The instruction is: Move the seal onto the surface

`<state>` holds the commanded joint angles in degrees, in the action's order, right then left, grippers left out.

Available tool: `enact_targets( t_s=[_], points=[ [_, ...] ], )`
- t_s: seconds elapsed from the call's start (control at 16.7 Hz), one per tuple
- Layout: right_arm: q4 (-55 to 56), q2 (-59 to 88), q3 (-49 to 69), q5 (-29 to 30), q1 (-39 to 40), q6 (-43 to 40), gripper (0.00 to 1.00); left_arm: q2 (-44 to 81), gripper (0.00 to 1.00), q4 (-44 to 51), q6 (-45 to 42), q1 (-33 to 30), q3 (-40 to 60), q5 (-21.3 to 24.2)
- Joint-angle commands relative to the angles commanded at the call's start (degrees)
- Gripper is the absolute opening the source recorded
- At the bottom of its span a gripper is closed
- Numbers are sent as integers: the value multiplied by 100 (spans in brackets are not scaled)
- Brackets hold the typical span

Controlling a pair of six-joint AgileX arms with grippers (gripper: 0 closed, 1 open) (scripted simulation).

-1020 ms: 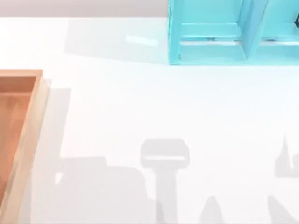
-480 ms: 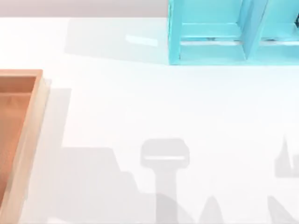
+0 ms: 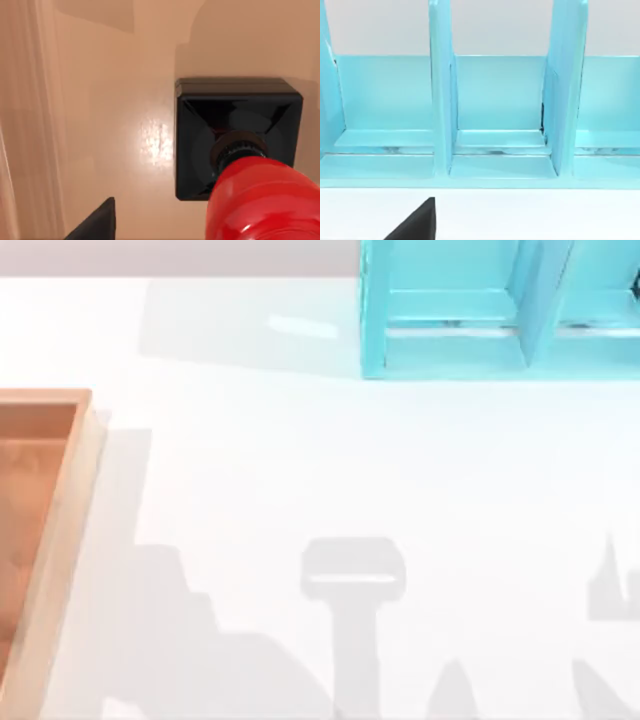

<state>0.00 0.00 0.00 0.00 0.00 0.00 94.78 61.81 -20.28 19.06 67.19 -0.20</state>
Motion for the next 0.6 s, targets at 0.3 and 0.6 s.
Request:
enact_targets(
  t_s=[0.3,0.6],
  points=[
    [0,0,0,0,0,0,100,225,100,-959,-27,25,-791,0],
    [0,0,0,0,0,0,100,228,92,-971,-28,25,-802,0]
  ],
)
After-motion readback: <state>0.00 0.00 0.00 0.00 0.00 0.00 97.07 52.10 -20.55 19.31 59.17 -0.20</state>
